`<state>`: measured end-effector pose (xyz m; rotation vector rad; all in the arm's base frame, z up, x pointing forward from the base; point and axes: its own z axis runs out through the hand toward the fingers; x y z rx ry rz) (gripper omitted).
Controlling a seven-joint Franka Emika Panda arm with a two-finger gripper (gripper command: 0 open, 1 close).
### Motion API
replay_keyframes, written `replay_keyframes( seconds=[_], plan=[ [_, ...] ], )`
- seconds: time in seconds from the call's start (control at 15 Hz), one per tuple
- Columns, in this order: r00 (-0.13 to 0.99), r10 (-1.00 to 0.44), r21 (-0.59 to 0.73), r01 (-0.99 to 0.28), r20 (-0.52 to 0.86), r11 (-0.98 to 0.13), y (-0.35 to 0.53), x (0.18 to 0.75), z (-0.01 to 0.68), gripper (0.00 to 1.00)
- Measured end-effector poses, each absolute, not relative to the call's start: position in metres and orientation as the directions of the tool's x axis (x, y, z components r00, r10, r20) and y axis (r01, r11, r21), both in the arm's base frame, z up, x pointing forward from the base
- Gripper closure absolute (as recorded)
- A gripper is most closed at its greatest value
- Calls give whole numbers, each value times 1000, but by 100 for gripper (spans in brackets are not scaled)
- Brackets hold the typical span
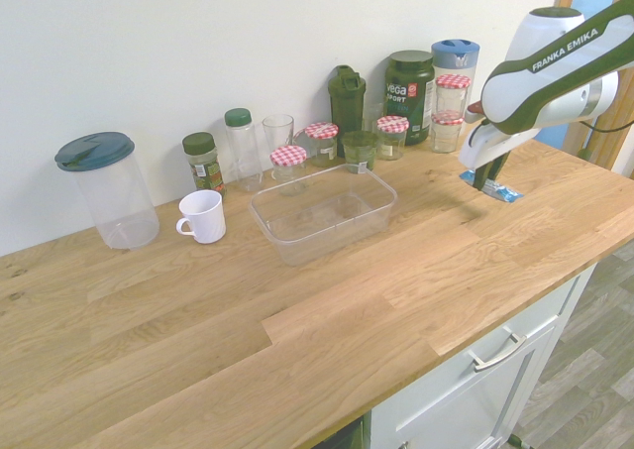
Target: Put the protein bar into the container
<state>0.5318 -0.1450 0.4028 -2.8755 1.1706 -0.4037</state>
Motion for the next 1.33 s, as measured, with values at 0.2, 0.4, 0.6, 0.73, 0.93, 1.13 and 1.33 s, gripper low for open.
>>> replay_keyframes(
  seconds=[0.2,0.4,0.6,0.73,0.93,1.13,1.33],
  plan=[
    [692,-679,-117,-674,247,-730,-82,528,433,100],
    [697,-669,-128,-662,259,-739,-8,525,457,100],
    [697,-663,-126,-657,272,-743,53,522,470,100],
    [694,-663,-125,-659,281,-742,85,525,482,100],
    [684,-667,-109,-669,295,-735,116,543,493,100],
    [688,-666,-77,-676,287,-732,136,571,475,100],
    [702,-654,-52,-670,281,-741,159,590,458,100]
  ],
)
